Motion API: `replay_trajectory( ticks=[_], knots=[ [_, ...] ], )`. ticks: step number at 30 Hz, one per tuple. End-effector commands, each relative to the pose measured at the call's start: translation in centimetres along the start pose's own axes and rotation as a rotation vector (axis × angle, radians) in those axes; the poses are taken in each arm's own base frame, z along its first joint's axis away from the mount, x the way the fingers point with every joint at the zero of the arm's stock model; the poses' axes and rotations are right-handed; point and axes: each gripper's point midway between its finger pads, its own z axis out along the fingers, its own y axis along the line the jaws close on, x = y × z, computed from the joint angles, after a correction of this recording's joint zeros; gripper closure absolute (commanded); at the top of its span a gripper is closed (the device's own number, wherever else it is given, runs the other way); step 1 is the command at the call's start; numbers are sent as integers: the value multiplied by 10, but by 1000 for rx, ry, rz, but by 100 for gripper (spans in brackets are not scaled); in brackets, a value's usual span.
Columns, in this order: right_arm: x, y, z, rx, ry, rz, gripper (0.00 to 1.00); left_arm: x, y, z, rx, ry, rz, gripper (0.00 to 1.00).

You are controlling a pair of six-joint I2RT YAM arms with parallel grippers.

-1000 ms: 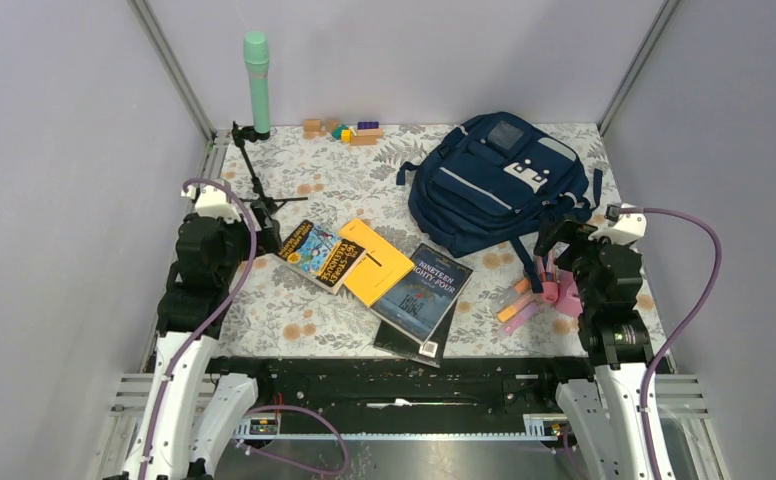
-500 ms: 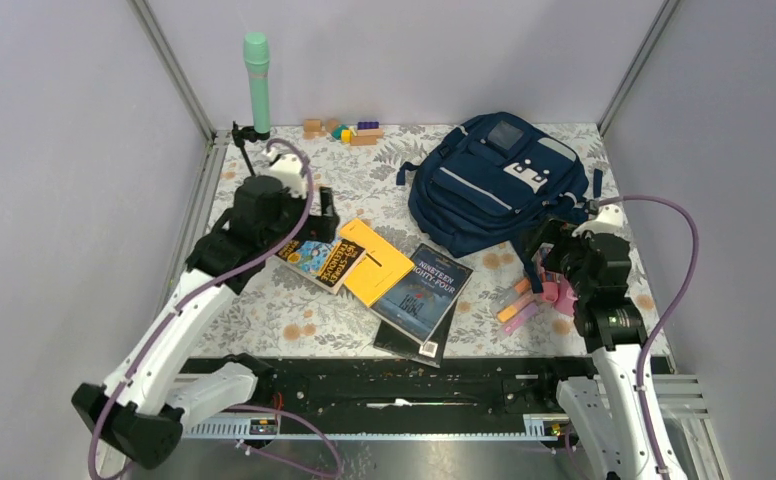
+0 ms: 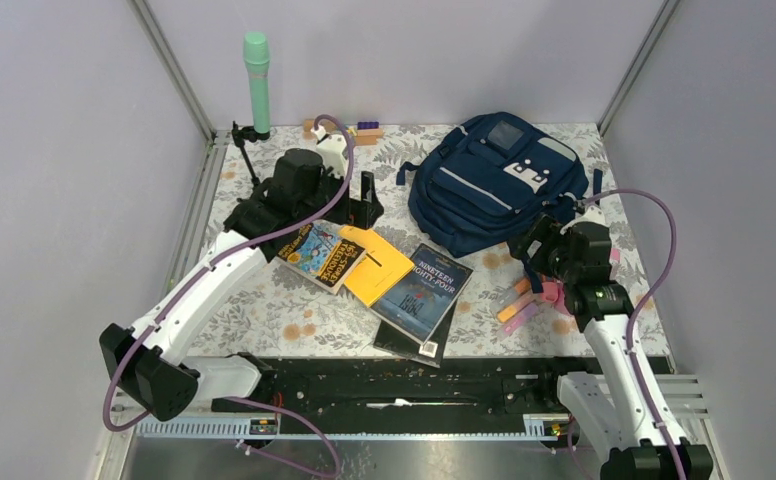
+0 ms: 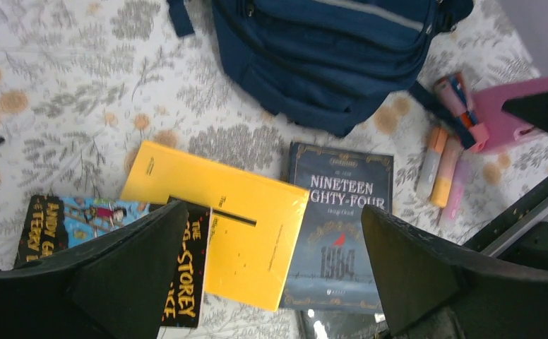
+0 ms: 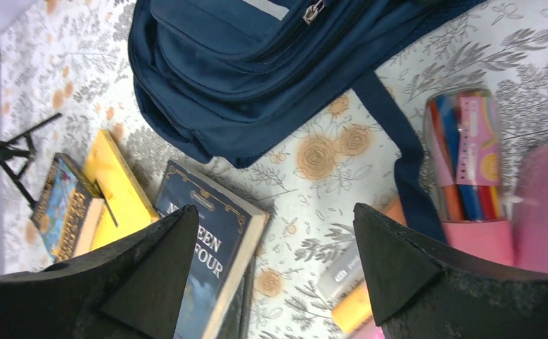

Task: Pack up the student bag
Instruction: Pick up the student bag at the center of the board.

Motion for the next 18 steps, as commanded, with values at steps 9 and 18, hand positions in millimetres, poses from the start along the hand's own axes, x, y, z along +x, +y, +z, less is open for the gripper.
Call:
replay_trajectory(
  ticks=[9,18],
  knots=[
    [-8,41,70,-31,-151,308,20,11,-5,-1,36,-13,-2,1],
    [-13,24,101,131,-273,376,25,10,-11,-3,66,-11,-6,1]
  ],
)
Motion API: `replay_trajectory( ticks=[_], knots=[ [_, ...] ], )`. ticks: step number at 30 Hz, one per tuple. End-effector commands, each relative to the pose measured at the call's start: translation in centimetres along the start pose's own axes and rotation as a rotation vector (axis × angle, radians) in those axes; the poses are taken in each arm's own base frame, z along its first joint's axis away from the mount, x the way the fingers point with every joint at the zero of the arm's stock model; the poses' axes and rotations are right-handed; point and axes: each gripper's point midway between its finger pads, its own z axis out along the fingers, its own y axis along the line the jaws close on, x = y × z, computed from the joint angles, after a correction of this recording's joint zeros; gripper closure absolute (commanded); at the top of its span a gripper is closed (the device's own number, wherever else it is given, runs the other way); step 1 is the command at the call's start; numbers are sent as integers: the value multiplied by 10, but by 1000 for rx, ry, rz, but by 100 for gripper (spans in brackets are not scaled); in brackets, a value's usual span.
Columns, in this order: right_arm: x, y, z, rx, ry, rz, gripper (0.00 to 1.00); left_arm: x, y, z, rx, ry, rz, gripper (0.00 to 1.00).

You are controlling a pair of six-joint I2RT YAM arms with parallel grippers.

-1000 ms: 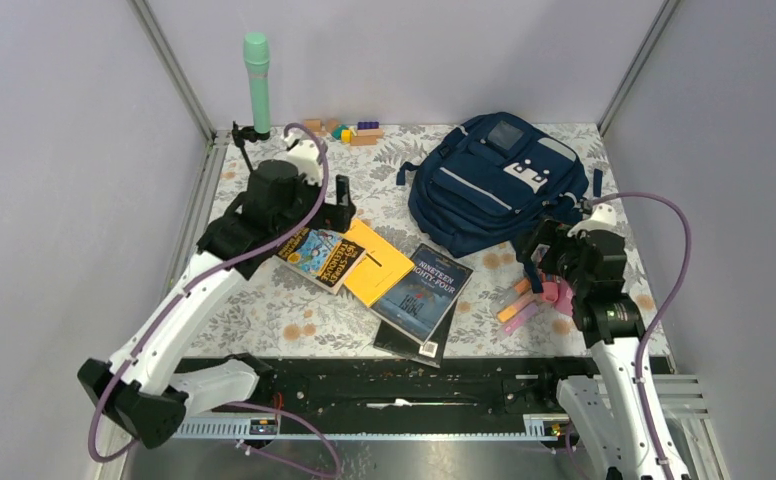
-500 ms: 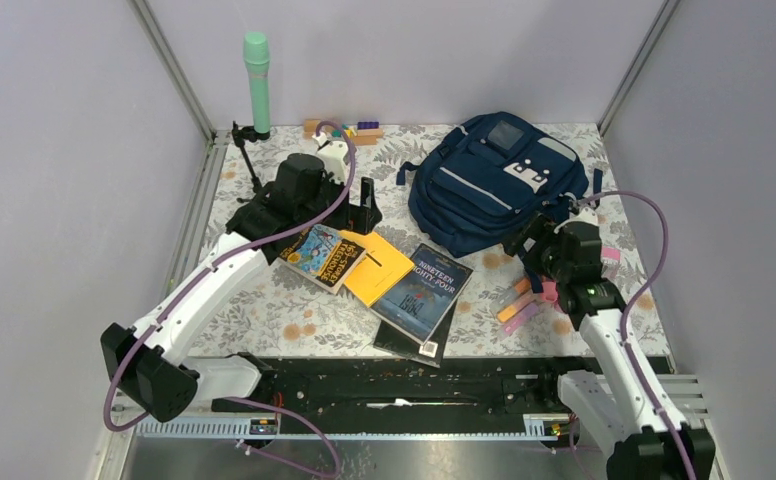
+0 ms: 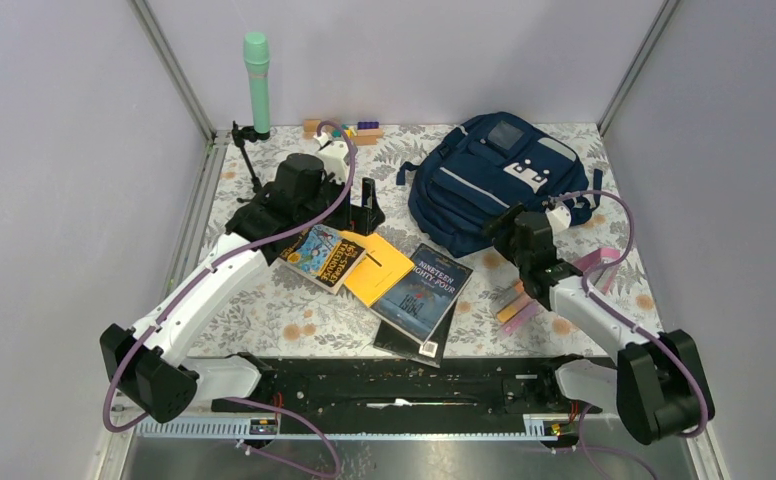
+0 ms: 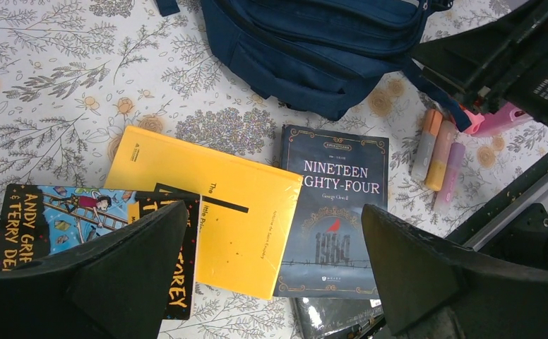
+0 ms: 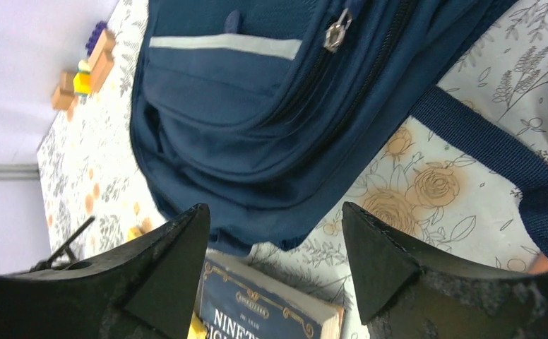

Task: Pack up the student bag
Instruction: Pick up the student bag at the center of the board.

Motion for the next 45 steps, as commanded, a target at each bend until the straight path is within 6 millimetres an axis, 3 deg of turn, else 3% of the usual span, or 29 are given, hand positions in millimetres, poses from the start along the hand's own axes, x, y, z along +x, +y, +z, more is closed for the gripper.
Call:
replay_trajectory(
  ticks=[1,10,14,19,21,24,29,35,39,45],
  knots=[
    [-29,3,17,50,-171,92,23,-14,-10,-7,39,-62,8,1],
    [-21,-3,47,109,-166,105,23,-16,-10,-9,37,-69,14,1],
    [-20,5,57,88,-160,93,31,-15,-6,-7,21,-66,19,1],
    [-18,-1,65,101,-177,79,40,-14,-5,-7,15,-61,21,1],
    [-20,1,68,95,-185,72,45,-15,-6,-7,18,-62,21,1],
    [-27,11,68,69,-199,61,70,-14,-5,-7,13,-61,24,1],
    [-50,39,56,5,-235,25,100,-15,-2,-8,-4,-65,30,1],
    [-70,84,30,-119,-204,-81,100,-19,-1,-13,-12,-81,33,1],
    [-64,121,8,-272,-89,-222,100,-21,1,-15,-26,-91,40,1],
    [-67,151,-40,-427,-8,-274,100,-22,4,-16,-44,-99,45,1]
  ],
)
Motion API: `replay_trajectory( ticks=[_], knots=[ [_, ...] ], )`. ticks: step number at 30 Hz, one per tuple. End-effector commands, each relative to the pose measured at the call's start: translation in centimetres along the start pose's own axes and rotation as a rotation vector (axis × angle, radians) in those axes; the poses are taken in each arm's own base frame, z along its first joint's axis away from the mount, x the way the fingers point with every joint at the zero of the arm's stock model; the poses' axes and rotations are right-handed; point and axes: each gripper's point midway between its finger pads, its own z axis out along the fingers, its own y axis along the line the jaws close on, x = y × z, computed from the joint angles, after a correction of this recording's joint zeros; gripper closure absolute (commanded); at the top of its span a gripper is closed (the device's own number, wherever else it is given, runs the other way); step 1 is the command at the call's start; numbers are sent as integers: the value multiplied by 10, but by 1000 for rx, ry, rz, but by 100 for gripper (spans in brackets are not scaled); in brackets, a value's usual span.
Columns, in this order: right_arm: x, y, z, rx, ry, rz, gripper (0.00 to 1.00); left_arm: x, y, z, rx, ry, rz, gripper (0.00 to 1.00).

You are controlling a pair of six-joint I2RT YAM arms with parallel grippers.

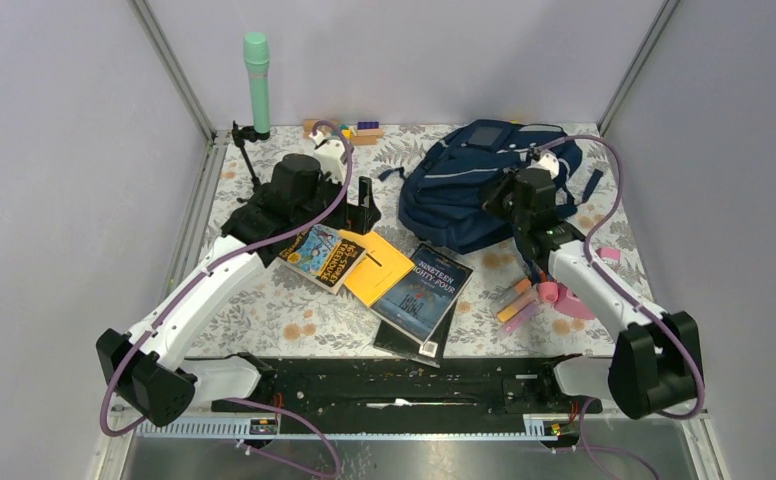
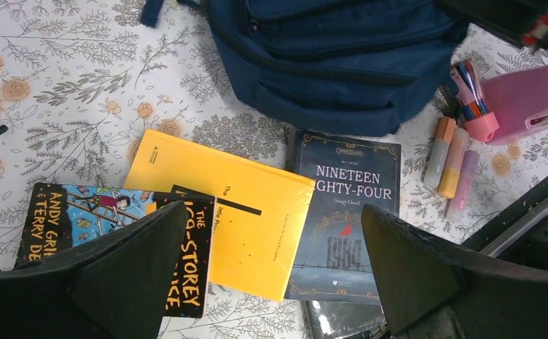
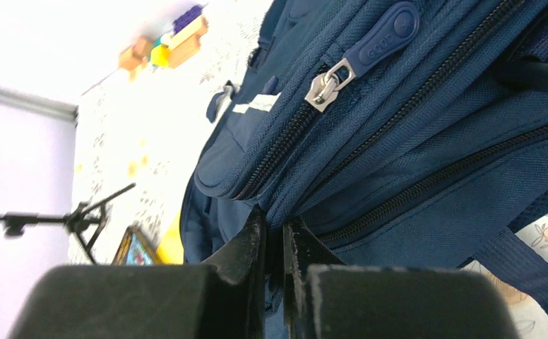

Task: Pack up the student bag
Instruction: Pick up the student bag at the center of the board, then place the student bag at the center of the board.

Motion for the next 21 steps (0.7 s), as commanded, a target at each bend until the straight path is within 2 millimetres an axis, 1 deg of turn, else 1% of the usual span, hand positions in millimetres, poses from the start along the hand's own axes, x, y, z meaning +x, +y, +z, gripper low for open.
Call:
replay_trajectory(
  ticks=[1,4,6,8,9,11,13,17,18,19,21],
  knots=[
    [-40,69,-54,-288,-20,-85,100,-18,1,-10,-20,-77,26,1],
    [-49,76,-78,-355,-14,-80,100,-21,3,-13,-32,-88,26,1],
    [-50,80,-90,-421,15,-74,100,-25,4,-18,-32,-101,23,1],
    [-46,78,-97,-469,72,-57,100,-30,7,-23,-32,-124,10,1],
    [-40,78,-102,-513,117,-60,100,-33,9,-26,-30,-137,3,1],
    [-29,73,-108,-549,163,-106,100,-37,12,-30,-30,-160,-8,1],
    [-10,63,-114,-549,239,-172,100,-40,16,-34,-39,-175,-16,1],
    [17,37,-122,-501,325,-293,100,-42,20,-35,-37,-178,-28,1],
    [23,25,-120,-454,346,-299,100,-42,20,-35,-36,-178,-31,1],
    [26,12,-115,-383,346,-295,100,-43,21,-35,-37,-179,-32,1],
    [31,-21,-102,-211,330,-268,100,-41,22,-34,-39,-176,-36,1]
  ],
)
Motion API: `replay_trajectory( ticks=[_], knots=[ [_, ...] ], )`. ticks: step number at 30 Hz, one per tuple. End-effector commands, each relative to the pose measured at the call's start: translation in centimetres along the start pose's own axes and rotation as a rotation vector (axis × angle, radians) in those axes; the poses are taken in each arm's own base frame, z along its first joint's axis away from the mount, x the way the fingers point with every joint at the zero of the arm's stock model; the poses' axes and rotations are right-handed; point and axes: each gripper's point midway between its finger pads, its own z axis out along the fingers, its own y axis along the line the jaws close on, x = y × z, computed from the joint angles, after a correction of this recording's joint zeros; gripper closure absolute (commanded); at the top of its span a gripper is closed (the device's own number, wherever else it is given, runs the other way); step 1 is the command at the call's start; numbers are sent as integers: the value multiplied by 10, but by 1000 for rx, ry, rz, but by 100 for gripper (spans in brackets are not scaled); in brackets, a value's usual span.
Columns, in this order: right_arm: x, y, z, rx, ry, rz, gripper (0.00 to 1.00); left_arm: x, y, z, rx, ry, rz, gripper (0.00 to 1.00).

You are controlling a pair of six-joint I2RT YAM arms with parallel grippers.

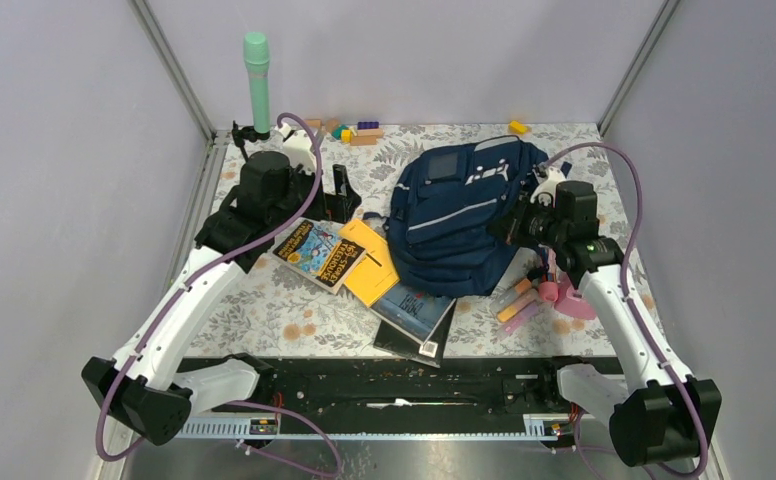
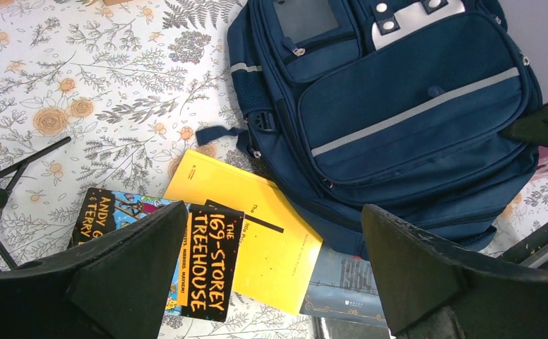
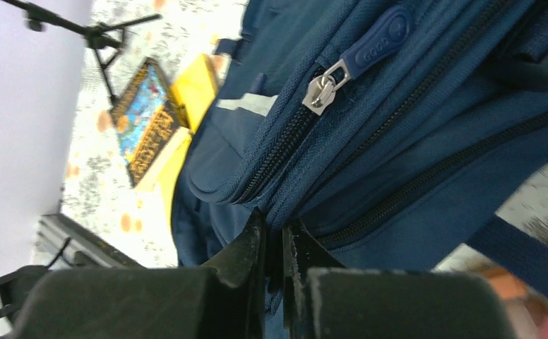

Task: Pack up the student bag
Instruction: Place the student bag at the center of the board, then unzip the student bag at the center of the board.

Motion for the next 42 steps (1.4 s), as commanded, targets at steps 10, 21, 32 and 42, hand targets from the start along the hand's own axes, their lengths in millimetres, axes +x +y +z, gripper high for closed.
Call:
replay_trajectory(
  ticks=[10,21,32,42],
  knots=[
    [-28,-44,-34,340,-149,-166,15,-14,-1,-4,13,-59,-5,1],
    [-27,33,-11,176,-124,-480,13,-26,11,-23,16,-136,4,1],
    [65,105,57,-146,214,-576,19,-21,32,-22,-71,-140,8,1],
    [100,106,117,-57,348,-684,27,-16,28,-17,-43,-113,2,1]
  ],
)
